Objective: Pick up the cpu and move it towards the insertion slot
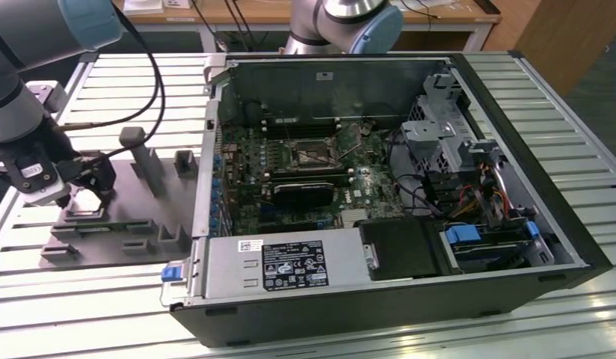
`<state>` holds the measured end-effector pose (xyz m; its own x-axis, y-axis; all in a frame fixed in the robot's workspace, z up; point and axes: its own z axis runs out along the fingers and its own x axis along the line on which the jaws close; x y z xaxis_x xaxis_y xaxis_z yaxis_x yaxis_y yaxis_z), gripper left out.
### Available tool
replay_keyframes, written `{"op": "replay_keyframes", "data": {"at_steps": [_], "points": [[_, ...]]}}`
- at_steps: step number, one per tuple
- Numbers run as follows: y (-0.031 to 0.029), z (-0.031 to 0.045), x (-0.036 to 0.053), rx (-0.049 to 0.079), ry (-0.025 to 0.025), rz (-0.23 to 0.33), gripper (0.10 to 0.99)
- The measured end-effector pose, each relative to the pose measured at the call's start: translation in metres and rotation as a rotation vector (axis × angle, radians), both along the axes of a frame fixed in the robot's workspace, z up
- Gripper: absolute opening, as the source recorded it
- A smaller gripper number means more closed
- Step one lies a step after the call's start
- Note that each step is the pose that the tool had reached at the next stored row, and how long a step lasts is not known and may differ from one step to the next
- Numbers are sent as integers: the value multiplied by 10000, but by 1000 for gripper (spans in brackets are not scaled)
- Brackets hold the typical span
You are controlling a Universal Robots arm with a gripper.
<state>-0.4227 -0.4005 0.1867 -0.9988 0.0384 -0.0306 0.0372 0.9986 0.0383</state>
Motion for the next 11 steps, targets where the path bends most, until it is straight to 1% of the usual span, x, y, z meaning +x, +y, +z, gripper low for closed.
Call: {"op": "replay_keyframes", "data": {"at_steps": [6,9,11], "points": [[37,-40,-30,0,-20,3,706],[41,-63,-41,-5,-21,4,706],[42,-65,-42,-14,-20,4,706]]}}
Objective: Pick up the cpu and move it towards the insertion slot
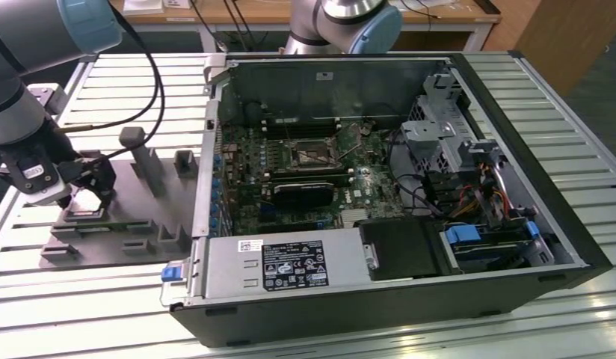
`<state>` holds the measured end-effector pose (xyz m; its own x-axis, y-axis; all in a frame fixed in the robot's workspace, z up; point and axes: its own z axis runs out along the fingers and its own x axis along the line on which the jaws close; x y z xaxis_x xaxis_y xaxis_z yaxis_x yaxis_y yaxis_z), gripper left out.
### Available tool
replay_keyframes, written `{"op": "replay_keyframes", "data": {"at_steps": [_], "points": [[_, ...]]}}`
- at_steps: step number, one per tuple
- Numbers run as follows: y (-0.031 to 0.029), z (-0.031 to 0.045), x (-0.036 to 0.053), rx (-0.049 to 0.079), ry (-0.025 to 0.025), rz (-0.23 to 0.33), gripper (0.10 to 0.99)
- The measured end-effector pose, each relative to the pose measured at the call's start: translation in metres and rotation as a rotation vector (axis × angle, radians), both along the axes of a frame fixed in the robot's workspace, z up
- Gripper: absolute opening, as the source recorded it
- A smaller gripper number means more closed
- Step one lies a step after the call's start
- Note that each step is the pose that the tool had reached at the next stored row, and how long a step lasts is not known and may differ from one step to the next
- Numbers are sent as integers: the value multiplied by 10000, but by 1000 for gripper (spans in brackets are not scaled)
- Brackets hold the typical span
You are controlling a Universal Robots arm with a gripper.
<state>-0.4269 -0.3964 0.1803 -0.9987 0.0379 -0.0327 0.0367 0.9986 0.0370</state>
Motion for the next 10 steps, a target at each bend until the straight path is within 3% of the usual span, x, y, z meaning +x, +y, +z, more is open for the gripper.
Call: {"op": "replay_keyframes", "data": {"at_steps": [6,9,10], "points": [[0,-1,0,-8,-1,0,706],[0,-1,0,-13,-1,0,627],[0,-1,0,-14,-1,0,565]]}}
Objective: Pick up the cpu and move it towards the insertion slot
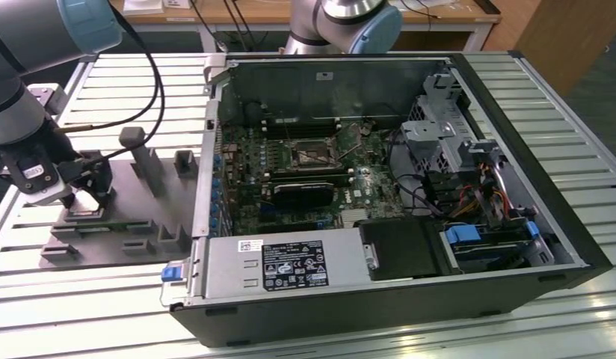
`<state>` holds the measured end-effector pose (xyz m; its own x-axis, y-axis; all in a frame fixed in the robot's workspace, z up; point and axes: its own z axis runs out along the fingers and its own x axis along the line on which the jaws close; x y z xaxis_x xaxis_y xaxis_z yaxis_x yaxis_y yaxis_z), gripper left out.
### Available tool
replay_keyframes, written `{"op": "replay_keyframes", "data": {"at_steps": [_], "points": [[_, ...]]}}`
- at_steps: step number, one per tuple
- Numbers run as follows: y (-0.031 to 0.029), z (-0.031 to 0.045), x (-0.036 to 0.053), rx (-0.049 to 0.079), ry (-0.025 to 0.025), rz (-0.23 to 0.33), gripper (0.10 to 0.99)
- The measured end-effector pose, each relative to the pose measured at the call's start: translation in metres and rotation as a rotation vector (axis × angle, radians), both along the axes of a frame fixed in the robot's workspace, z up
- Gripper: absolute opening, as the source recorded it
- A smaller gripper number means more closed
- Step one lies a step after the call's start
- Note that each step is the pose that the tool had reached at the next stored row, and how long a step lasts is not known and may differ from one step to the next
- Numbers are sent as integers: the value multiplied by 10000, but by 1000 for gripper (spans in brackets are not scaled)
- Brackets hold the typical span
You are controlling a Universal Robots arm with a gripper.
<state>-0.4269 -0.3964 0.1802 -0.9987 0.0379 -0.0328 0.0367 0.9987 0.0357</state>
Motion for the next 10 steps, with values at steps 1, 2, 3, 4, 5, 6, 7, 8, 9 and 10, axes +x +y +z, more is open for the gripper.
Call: {"op": "replay_keyframes", "data": {"at_steps": [1,2,3,4,5,6,7,8,9,10], "points": [[0,0,0,-2,1,0,545],[0,0,0,-3,0,0,545],[0,0,0,-4,0,0,545],[0,0,0,-5,-1,0,545],[0,0,0,-7,0,0,545],[0,2,0,-8,0,0,545],[0,9,0,-8,0,0,545],[0,21,0,-7,-2,0,545],[0,38,0,-8,-1,-1,545],[0,56,0,-8,0,-1,545]]}}
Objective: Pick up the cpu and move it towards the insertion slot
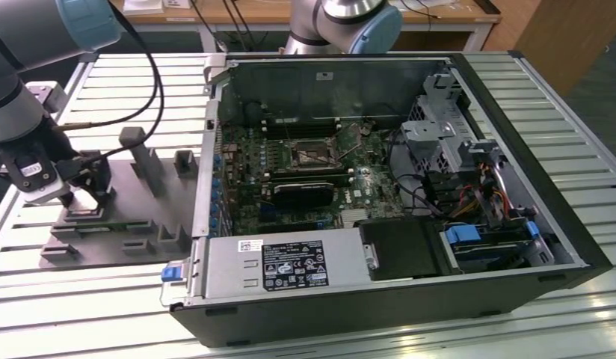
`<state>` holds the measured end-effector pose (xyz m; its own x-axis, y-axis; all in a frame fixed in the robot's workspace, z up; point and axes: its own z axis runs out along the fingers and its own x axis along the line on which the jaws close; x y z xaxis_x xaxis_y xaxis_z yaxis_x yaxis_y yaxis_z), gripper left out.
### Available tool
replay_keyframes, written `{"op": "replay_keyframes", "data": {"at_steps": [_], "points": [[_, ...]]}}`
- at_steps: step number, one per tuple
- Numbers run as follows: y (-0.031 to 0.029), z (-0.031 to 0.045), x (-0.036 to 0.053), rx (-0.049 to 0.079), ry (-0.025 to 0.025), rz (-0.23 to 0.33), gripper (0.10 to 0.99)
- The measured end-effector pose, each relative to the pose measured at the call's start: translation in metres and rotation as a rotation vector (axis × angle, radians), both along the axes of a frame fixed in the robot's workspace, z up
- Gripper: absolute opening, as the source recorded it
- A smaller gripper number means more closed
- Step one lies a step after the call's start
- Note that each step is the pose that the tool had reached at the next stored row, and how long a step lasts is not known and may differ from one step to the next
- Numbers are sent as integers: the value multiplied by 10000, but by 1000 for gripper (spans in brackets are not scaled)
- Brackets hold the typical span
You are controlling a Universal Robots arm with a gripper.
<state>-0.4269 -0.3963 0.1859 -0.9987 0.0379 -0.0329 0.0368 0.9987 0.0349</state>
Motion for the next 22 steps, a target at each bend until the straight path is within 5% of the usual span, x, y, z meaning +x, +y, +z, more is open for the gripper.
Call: {"op": "replay_keyframes", "data": {"at_steps": [11,22], "points": [[0,239,0,1,-2,0,545],[0,621,0,1,-19,1,545]]}}
